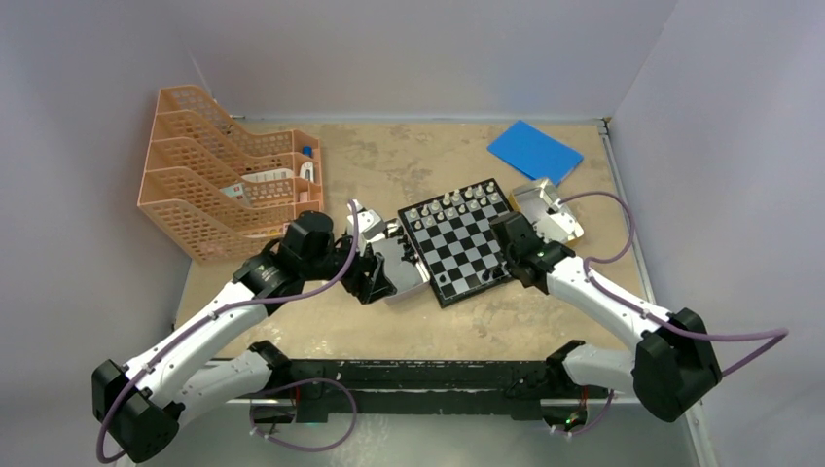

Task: Set up the chess pieces on the board
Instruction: Place the chess piece on the chessboard.

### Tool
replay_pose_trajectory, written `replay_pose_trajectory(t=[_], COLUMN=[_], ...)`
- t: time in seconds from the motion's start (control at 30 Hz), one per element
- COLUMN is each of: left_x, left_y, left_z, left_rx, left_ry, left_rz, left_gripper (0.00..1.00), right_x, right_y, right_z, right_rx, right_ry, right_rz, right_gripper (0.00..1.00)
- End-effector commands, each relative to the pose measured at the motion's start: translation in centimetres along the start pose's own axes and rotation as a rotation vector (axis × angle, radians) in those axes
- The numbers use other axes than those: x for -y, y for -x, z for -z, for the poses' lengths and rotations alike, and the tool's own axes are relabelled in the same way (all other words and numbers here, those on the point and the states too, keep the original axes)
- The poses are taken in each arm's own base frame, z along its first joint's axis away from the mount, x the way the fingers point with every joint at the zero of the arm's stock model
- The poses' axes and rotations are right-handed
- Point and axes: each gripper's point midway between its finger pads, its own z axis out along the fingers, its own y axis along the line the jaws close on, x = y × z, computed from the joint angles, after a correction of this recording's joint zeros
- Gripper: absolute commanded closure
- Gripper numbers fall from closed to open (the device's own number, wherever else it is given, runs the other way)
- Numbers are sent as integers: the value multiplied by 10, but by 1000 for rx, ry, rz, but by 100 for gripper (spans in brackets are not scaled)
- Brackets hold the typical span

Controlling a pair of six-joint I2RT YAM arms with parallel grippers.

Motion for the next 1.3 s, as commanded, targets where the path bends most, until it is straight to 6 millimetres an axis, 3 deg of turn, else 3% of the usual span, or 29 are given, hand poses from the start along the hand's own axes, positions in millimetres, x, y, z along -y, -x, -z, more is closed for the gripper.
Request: replay_pose_trajectory(t=[0.0, 0.2, 0.4, 1.27], left_x=[7, 5, 7, 12], left_y=[24, 22, 19, 21], left_z=[11, 11, 11, 12], left_rx=[84, 77, 70, 77], left_ry=[-5, 7, -6, -29], left_rz=[-37, -32, -29, -41], left_gripper=[27, 26, 26, 23], right_x=[25, 33, 44, 32], right_y=[5, -5, 0, 1], right_z=[-6, -15, -23, -37], right_rx=[59, 44, 93, 112], right_ry=[-106, -126, -178, -223], right_rz=[-106, -128, -132, -121], right_gripper=[100, 100, 100, 100])
